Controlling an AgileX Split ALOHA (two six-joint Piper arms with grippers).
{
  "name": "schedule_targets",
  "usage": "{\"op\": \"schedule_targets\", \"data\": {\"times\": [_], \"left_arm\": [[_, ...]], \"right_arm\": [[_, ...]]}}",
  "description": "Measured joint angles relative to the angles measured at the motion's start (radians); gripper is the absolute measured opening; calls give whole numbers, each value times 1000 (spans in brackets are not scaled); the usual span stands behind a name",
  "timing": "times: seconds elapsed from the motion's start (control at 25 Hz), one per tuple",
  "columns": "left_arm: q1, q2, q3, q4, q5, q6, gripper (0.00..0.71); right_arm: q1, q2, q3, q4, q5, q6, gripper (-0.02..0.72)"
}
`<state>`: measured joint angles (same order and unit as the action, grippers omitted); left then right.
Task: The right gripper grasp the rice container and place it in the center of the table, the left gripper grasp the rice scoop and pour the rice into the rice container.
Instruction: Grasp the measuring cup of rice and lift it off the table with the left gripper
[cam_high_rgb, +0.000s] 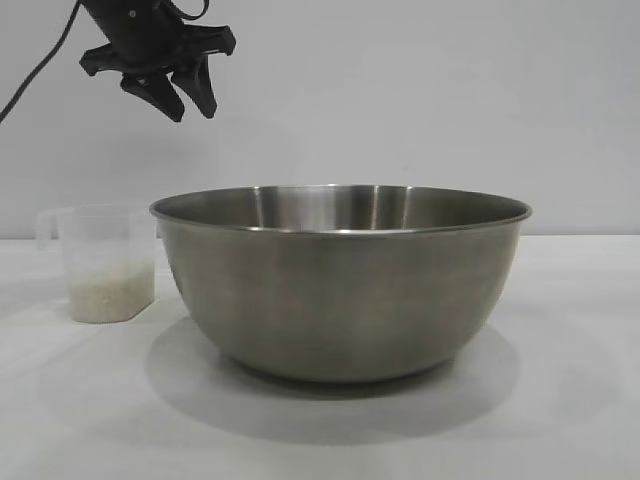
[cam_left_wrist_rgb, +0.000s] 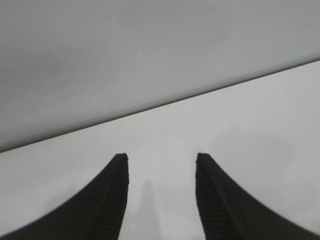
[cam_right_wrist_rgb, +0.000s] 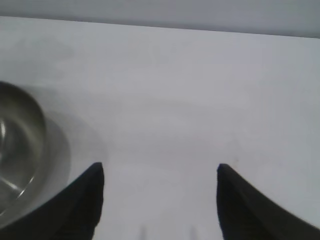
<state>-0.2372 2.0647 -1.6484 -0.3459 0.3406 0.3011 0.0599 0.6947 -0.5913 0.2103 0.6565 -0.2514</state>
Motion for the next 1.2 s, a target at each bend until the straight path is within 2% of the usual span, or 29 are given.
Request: {"op": "schedule_targets", "data": {"times": [0.2, 0.24, 0.28, 0.36, 0.44, 0.52, 0.76, 0.88, 1.2], "left_arm": [[0, 0, 0, 0, 0, 0, 276], [0, 0, 0, 0, 1, 0, 276], [0, 0, 0, 0, 2, 0, 276], [0, 0, 0, 0, 2, 0, 276], [0, 0, 0, 0, 2, 0, 276], [0, 0, 0, 0, 3, 0, 276], [0, 0, 0, 0, 7, 0, 276], [0, 0, 0, 0, 10, 0, 276], [0, -9, 0, 0, 21, 9, 276]], "right_arm": [[-6, -182, 0, 10, 212, 18, 457], [-12, -204, 0, 12, 246, 32, 403], [-25, -221, 0, 9, 270, 60, 405], [-46, -262, 0, -29, 287, 128, 405], [-56, -302, 9, -98, 303, 209, 405], [-60, -354, 36, -147, 331, 240, 405], [-62, -534, 81, -142, 394, 251, 405], [-62, -577, 85, -142, 475, 258, 405], [-62, -663, 101, -135, 480, 265, 405]]}}
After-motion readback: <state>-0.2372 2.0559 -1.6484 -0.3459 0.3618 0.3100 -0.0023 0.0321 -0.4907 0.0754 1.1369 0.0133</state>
